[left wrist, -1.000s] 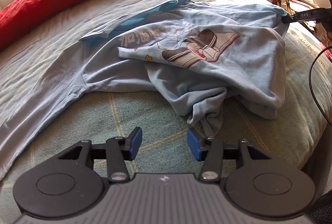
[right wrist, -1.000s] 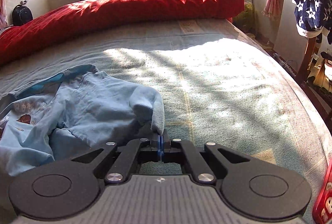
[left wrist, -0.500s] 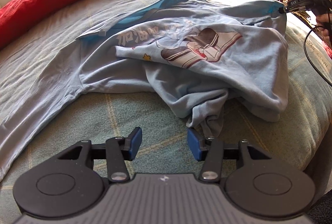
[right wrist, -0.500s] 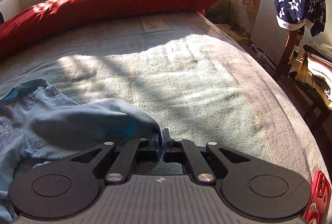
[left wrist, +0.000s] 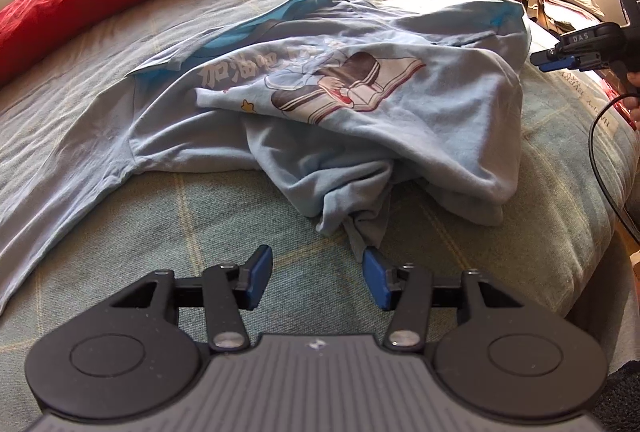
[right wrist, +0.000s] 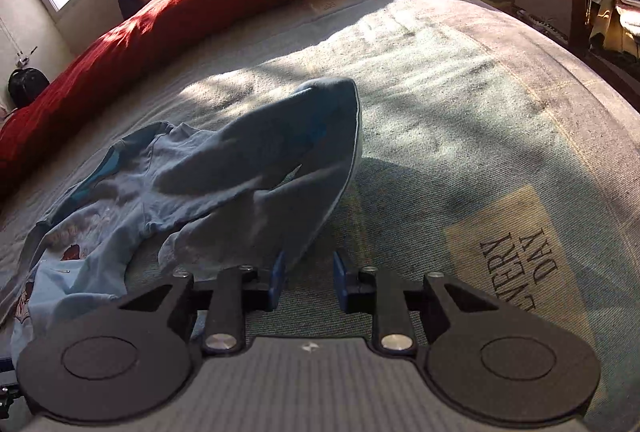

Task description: Fold clothes

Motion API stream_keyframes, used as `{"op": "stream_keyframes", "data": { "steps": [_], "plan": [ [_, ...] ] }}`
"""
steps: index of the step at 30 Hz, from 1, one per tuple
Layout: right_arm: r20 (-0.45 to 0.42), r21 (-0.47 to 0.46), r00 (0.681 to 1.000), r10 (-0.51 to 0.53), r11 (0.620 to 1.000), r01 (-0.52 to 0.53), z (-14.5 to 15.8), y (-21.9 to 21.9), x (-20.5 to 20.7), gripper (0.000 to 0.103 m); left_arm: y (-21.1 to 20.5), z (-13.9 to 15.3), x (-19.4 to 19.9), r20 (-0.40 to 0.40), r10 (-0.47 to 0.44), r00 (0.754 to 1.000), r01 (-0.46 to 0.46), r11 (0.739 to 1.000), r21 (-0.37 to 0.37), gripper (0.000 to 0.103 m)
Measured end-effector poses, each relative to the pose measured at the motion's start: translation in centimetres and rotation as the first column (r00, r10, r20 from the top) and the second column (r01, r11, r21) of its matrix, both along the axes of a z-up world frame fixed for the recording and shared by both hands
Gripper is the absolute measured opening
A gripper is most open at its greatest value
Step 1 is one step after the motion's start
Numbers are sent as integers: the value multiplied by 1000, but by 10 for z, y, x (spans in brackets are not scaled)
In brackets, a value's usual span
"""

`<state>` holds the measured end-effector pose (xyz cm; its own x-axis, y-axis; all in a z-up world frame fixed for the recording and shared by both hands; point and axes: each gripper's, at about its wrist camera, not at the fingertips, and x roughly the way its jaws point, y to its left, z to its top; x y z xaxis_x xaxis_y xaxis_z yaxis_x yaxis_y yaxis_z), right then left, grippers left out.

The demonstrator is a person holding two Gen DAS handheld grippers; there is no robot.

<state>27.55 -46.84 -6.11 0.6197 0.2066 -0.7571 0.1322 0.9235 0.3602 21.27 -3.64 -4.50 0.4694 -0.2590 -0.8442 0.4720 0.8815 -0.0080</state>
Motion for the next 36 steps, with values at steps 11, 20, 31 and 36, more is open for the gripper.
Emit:
{"op": "stream_keyframes", "data": {
  "steps": [11, 20, 31, 36],
  "plan": [
    [-35, 224, 999, 29, 974, -20, -31, 36, 7, 41, 4, 1, -16, -3, 3, 1000, -3, 1000, -18, 56],
    [13, 207, 999, -39, 978, 36, -37, 49, 11, 44, -2, -4, -10, -17, -3, 1000, 2, 1000, -30, 56],
    [85, -7, 996, 20, 1000, -19, -23, 48, -3, 4, 0, 1, -14, 0, 1, 1000, -1, 1000, -25, 56],
    [104, -81, 994, -19, 996, 28, -6, 13, -13, 3, 8, 3, -12, 6, 22, 1000, -22, 1000, -13, 56]
  ]
}}
